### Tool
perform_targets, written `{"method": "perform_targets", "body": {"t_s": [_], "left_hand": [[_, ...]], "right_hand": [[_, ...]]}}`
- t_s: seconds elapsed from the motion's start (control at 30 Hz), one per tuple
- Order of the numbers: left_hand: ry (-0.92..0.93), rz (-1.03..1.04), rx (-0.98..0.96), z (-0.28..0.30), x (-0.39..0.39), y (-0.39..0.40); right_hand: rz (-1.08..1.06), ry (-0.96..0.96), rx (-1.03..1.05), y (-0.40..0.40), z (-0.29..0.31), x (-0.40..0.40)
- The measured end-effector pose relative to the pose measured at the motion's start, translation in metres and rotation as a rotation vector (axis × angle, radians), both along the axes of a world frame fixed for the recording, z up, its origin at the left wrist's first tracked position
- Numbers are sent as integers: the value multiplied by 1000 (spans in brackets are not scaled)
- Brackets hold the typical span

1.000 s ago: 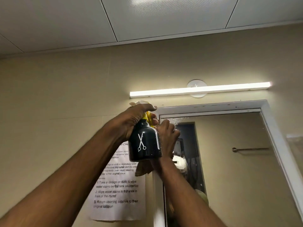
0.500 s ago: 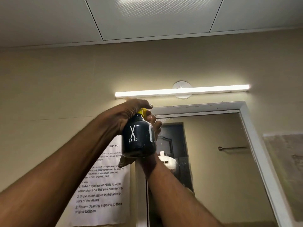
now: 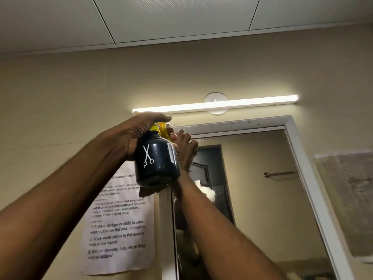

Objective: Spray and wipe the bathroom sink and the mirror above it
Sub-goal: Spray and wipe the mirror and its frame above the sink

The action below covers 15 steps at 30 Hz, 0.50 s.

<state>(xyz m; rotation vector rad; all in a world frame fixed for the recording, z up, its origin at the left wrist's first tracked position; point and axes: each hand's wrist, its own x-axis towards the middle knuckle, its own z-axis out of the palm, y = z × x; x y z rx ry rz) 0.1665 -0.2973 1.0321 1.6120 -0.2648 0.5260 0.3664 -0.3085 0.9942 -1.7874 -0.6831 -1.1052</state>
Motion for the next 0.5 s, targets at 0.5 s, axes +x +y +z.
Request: {"method": "perform_targets", "body": {"t_s": [0.5], "left_hand": [[-92,-35,66,6,16,-13]], "right_hand": [[-531,-102,128,-84,14,-58]]}}
